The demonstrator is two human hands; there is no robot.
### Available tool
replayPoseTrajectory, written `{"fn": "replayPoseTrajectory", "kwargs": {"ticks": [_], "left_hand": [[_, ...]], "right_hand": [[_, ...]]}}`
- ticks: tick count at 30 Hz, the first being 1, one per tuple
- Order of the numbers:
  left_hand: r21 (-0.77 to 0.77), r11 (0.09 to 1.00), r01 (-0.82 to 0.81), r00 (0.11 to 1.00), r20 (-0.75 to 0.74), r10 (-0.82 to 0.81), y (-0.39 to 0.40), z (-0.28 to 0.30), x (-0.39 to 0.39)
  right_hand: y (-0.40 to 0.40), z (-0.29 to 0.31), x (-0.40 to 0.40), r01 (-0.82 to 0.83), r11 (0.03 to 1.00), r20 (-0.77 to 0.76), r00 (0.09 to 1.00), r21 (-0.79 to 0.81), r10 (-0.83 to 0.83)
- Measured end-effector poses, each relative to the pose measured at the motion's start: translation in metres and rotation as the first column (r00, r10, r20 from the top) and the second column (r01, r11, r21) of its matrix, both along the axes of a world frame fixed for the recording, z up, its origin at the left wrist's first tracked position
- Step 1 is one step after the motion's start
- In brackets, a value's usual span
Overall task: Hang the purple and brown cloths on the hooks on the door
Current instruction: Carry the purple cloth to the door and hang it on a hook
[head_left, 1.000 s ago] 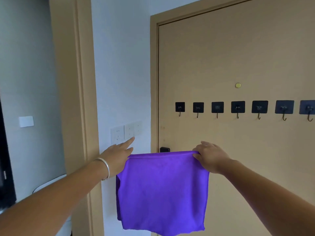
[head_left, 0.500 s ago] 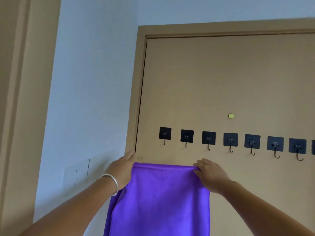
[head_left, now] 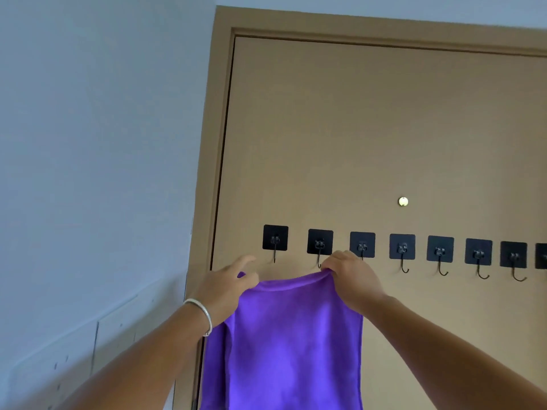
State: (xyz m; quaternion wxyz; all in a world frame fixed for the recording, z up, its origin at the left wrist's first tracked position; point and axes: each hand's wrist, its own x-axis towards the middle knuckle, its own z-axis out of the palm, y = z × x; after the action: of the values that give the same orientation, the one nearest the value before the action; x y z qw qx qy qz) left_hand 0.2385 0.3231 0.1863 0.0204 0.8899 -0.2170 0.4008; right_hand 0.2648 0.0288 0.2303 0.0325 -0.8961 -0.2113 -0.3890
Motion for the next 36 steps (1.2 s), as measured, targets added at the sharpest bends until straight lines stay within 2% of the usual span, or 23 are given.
{"fn": "replayPoseTrajectory", "kwargs": {"ticks": [3,5,7,10,18,22,26,30,33,36], "left_hand": [[0.071,0.997,0.039,0.998,0.048,-0.043,0.002,0.008,0.008],[0.076,0.996,0.038,0.997,0.071,-0.043,0.007,0.011,0.016],[0.044,0.999,0.004,0.998,0.065,-0.007,0.012,0.015,0.028],[0.046,0.991,-0.123,0.992,0.012,0.122,0.021,0.020,0.050],[0.048,0.965,-0.257,0.964,-0.050,0.260,-0.012,0.037,0.096],[-0.038,0.946,-0.321,0.940,-0.134,0.313,-0.026,0.032,0.111],[-0.153,0.946,-0.284,0.950,-0.175,0.257,-0.029,-0.006,0.114],[-0.193,0.940,-0.280,0.926,-0.312,0.212,-0.039,-0.039,0.112],[-0.097,0.945,-0.313,0.919,-0.280,0.276,-0.044,-0.046,0.104],[0.123,0.920,-0.372,0.902,-0.186,0.390,-0.038,-0.041,0.098]], "right_hand": [[0.008,0.006,0.011,0.003,0.998,-0.023,1.000,-0.064,-0.005],[0.013,0.009,0.021,-0.037,0.981,-0.025,0.999,-0.190,0.033],[0.019,0.010,0.031,-0.081,0.949,-0.020,0.997,-0.305,0.079],[0.031,0.010,0.047,-0.064,0.928,-0.047,0.998,-0.367,0.050],[0.060,0.006,0.080,0.154,0.948,-0.057,0.983,-0.280,-0.176],[0.071,-0.004,0.087,0.199,0.945,-0.073,0.972,-0.259,-0.225],[0.081,-0.029,0.085,0.208,0.934,-0.111,0.962,-0.289,-0.249],[0.090,-0.060,0.078,0.219,0.920,-0.153,0.948,-0.325,-0.280],[0.096,-0.063,0.076,0.246,0.916,-0.139,0.943,-0.316,-0.301],[0.095,-0.063,0.073,0.270,0.907,-0.116,0.940,-0.324,-0.321]]}}
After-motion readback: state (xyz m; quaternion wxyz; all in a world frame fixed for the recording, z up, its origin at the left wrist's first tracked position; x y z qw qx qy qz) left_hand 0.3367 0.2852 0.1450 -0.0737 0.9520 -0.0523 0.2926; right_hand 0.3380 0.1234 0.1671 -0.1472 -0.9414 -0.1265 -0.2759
